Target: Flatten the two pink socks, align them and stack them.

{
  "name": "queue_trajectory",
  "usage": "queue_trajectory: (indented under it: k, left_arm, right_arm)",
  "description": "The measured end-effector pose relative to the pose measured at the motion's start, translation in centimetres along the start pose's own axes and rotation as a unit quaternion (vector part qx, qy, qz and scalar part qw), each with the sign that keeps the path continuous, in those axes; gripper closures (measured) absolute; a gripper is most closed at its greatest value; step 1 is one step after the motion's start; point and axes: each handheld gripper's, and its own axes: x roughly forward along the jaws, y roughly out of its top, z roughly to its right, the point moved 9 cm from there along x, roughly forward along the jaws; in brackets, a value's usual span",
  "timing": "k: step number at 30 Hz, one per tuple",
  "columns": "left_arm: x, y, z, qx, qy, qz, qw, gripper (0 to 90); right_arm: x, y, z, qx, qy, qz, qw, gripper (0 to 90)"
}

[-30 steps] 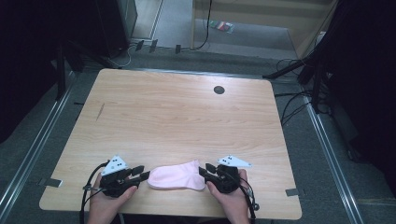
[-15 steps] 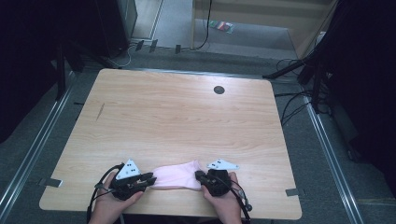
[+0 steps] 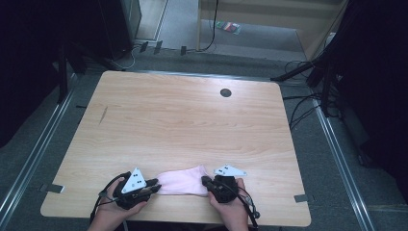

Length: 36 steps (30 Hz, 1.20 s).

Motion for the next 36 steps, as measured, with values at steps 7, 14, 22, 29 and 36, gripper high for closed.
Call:
queue_trajectory:
  k: [7, 14, 22, 29, 36]
  left_arm:
    - [-0.4, 1.0, -0.6, -0.055, -0.041, 0.041, 0.9968, 88.2]
    - [-1.5, 1.5, -0.1, -0.058, -0.073, 0.074, 0.9928, 63.3]
    - [0.1, 0.2, -0.6, -0.076, -0.044, 0.015, 0.996, 90.0]
    - [-0.1, 0.5, -0.1, -0.08, -0.068, 0.029, 0.9941, 83.1]
    - [-1.9, 2.0, -1.2, -0.118, -0.076, 0.099, 0.9851, 46.4]
  right_arm:
    - [-0.4, 0.2, 0.2, 0.023, 0.017, -0.001, 0.9996, 85.2]
    - [-3.2, 1.9, 1.3, 0.046, 0.024, 0.047, 0.9975, 85.6]
    - [-1.4, 0.7, 1.2, 0.022, 0.006, 0.016, 0.9996, 90.0]
    - [-0.8, 0.3, 1.3, 0.019, 0.001, 0.007, 0.9998, 83.5]
    - [-2.9, 2.3, 2.5, 0.012, -0.01, 0.068, 0.9976, 49.8]
